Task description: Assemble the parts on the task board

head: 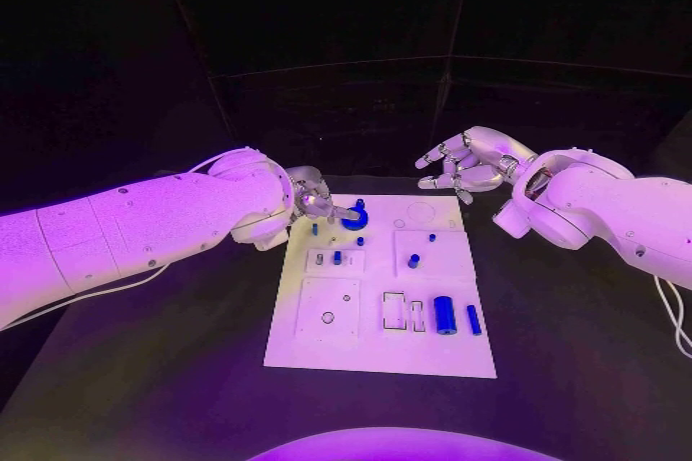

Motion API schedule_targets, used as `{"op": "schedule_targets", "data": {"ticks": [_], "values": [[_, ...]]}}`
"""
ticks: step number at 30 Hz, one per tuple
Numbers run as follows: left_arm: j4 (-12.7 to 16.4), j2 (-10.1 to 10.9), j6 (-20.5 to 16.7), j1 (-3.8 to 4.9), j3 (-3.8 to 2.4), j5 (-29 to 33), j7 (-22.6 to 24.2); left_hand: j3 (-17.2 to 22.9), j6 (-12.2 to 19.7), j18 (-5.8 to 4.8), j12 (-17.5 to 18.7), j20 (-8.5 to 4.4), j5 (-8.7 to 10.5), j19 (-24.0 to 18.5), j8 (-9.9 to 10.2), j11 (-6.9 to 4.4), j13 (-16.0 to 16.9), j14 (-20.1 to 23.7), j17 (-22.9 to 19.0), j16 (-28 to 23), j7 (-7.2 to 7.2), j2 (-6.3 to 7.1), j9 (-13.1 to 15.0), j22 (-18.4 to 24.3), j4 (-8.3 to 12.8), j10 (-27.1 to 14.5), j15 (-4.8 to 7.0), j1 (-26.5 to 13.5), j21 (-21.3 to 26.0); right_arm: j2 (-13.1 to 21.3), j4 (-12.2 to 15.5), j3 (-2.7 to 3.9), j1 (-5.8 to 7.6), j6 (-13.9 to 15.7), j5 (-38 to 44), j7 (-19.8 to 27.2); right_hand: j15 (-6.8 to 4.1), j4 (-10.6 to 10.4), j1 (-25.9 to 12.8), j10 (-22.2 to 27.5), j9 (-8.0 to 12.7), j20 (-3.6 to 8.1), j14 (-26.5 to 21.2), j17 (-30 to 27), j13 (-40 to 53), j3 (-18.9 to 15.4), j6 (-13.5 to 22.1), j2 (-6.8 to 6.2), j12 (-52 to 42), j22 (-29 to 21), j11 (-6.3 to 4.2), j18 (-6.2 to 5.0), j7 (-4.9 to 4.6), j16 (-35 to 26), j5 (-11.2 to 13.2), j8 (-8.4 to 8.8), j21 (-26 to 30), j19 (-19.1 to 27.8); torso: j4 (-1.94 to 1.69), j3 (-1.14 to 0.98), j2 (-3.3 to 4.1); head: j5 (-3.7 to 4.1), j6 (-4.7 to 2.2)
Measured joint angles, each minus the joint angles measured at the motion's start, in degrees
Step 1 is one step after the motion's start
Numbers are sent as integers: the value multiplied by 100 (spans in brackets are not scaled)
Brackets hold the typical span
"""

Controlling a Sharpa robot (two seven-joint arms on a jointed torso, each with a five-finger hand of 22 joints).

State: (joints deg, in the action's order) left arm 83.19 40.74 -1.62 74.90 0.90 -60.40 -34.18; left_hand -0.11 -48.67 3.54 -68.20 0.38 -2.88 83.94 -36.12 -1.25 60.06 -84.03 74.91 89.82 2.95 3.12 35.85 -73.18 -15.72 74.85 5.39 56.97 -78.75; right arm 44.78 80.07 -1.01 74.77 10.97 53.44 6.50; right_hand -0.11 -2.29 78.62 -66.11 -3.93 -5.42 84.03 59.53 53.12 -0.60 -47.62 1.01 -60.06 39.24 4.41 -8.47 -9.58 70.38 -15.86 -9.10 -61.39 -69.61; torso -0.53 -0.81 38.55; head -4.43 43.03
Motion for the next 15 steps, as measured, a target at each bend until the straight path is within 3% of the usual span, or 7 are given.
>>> {"op": "schedule_targets", "data": {"ticks": [4,6,10,15], "values": [[-481,-91,262,193,-27,17,-4,-72,218,0,147,115,0,5,371,117,-195,-2,0,0,160,-132,-309,134,72,-157,-102,425,86,-6,-11,0,0,-2,0,0,0,-13,0,0,0,0,0,0,0,-12,0,0,0,0,0,0,0,0,0,0,0,0,0,-4,0,7,-19],[-749,-174,377,243,-28,17,-4,-94,232,0,148,116,0,5,465,146,-225,-2,0,0,174,-192,-409,148,94,-186,-143,486,109,-15,-16,-1,0,-3,0,0,0,-12,0,1,0,0,0,0,-5,-12,0,0,0,-2,-1,0,0,0,0,0,14,0,0,-5,1,7,-32],[-1292,-418,626,281,-4,7,8,-116,232,0,148,157,0,5,527,146,-234,-2,0,0,174,-173,-505,148,86,-187,-143,527,109,-34,-18,-1,0,-5,0,0,0,-12,0,21,0,0,0,0,-6,-12,0,0,0,-5,-21,0,0,0,0,0,21,0,3,-2,6,-5,-55],[-1854,-719,926,293,113,-17,50,-221,161,0,148,157,0,5,589,146,-233,19,0,0,212,-262,-638,127,64,-187,-163,617,109,-46,-27,-1,0,-9,0,1,0,-12,0,21,0,0,0,0,-6,-12,0,0,0,-5,-21,0,0,0,0,0,21,0,15,10,16,-5,-74]]}}
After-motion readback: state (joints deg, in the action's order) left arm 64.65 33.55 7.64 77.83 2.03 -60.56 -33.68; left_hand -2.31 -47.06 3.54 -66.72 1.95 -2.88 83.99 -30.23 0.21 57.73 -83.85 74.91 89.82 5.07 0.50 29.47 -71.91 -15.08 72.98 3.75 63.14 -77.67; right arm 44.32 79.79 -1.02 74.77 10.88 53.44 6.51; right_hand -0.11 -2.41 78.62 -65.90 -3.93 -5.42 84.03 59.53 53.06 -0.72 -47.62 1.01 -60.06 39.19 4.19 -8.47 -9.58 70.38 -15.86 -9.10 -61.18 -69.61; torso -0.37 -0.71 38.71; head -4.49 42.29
